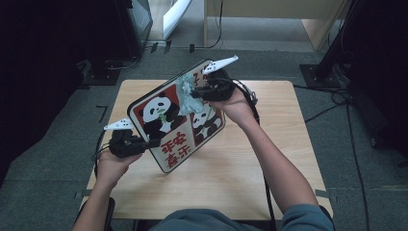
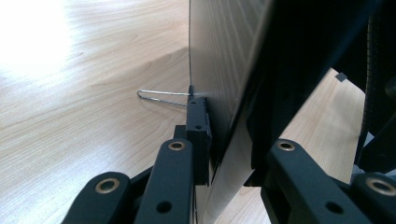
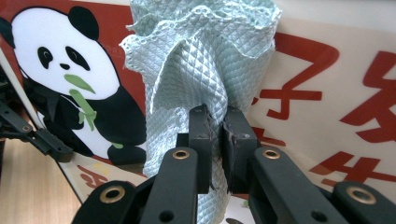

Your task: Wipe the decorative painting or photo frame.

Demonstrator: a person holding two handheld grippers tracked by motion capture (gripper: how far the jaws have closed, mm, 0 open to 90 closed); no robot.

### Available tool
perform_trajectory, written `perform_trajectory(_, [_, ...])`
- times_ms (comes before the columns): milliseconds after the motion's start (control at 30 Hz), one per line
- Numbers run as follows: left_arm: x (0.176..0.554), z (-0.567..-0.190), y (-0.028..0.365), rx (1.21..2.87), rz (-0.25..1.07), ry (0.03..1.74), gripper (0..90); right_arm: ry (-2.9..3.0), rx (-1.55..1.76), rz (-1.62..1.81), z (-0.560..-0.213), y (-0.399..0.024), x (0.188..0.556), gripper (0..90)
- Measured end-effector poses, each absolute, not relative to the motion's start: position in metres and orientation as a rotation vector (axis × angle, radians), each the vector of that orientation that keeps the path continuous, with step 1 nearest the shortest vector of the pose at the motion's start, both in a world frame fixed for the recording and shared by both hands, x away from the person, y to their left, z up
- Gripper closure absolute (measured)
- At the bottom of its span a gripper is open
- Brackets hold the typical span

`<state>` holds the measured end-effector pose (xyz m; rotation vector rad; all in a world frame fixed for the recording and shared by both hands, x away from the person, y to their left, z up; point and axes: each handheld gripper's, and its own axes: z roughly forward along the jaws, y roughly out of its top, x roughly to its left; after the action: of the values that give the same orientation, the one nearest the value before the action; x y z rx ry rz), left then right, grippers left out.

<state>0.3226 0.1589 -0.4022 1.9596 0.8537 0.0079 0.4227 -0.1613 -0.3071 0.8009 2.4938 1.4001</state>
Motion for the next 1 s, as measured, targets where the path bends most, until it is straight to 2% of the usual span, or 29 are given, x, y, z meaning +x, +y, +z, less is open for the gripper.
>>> perform_trajectory(1000, [0.324,-0.402,0.158,1.964,-0.007,0.855,78.3,2.48,0.825,1.416,-0.319,-0.162,0.423,83.6])
